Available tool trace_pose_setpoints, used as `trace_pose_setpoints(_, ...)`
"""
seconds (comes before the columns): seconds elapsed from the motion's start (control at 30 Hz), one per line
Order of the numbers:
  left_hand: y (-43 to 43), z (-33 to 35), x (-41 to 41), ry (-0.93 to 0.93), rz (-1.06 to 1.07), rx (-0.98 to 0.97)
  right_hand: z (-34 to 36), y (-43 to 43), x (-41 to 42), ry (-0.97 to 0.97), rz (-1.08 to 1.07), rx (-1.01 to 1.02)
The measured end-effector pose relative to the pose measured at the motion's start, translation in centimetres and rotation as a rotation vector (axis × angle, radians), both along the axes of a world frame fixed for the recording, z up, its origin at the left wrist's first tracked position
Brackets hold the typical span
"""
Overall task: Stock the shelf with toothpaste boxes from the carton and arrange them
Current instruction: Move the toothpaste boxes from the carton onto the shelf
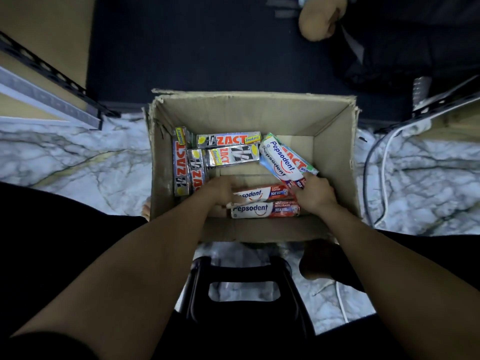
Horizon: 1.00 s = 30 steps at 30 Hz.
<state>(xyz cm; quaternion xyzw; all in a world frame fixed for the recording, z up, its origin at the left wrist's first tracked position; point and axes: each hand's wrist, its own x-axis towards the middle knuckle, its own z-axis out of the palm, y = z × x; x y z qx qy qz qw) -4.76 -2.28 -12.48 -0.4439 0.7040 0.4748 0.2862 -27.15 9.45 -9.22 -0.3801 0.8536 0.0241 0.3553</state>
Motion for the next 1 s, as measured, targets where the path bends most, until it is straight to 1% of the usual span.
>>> trace_pose_setpoints(0.07,-0.1,1.6,0.1,0.043,0.015,0.033,1.2,-0.3,0.1,-0.021,0.025,0.005)
trace_pose_setpoints(0.17,0.0,4.7,0.4,0.083,0.036,0.025,3.2,-0.5,0.2,-0.014,0.058,0.0)
trace_pose_setpoints(0.23,0.2,6.9,0.9,0.116,0.066,-0.008,4.9,-0.3,0.5,0.014,0.086,-0.007)
trace_pose_setpoints(0.33,0.5,10.1,2.0,0.189,0.144,-0.106,7.9,0.0,1.0,0.041,0.132,-0.055)
trace_pose_setpoints(0.57,1.0,20.7,5.3,0.335,0.231,-0.377,18.5,-0.5,1.4,0.068,0.264,-0.323)
trace_pose_setpoints(0.67,1.0,26.5,6.8,0.427,0.24,-0.51,24.0,-0.4,1.4,0.077,0.276,-0.469)
trace_pose_setpoints(0.8,1.1,35.0,9.2,0.543,0.258,-0.653,31.8,-0.2,1.9,0.072,0.329,-0.614)
trace_pose_setpoints(1.0,1.3,46.3,12.9,0.648,0.268,-0.858,42.7,0.0,2.8,0.134,0.402,-0.81)
